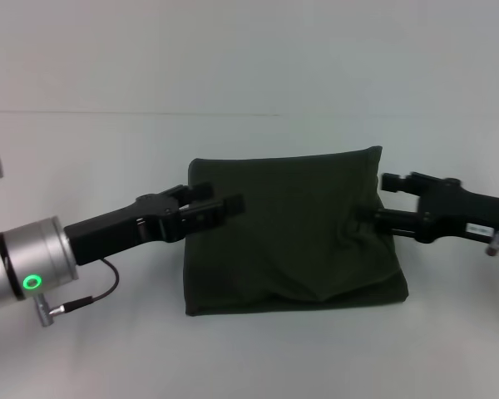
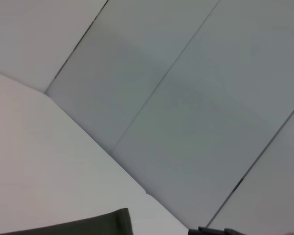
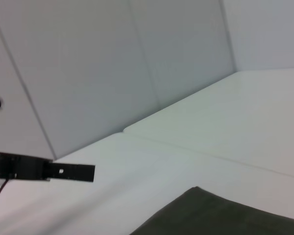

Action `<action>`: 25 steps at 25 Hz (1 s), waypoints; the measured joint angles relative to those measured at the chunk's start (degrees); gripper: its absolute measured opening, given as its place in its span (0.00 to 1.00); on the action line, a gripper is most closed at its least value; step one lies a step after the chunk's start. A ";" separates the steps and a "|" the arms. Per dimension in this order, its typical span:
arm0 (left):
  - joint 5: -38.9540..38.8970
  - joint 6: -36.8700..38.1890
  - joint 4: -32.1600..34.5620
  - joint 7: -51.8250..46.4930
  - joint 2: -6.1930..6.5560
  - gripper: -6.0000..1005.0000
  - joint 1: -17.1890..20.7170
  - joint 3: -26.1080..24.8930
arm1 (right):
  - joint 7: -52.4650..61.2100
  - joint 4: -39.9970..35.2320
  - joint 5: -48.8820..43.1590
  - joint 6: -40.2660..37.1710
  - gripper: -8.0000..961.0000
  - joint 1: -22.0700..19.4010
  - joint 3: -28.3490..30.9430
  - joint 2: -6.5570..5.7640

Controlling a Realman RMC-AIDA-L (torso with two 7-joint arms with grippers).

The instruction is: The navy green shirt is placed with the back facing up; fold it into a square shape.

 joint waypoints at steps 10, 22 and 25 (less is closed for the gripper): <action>0.07 -0.14 0.66 5.45 -0.05 0.94 2.64 -2.60 | -2.22 0.29 -0.01 2.26 0.89 3.13 -12.64 0.24; 0.40 -0.64 0.39 5.51 0.01 0.94 2.45 -3.19 | -1.26 2.34 -2.03 5.89 0.89 -2.70 -13.56 -0.10; 0.33 -1.12 0.31 5.53 0.01 0.94 2.34 -3.02 | -0.49 2.85 -2.83 7.46 0.89 -3.51 -13.46 -0.10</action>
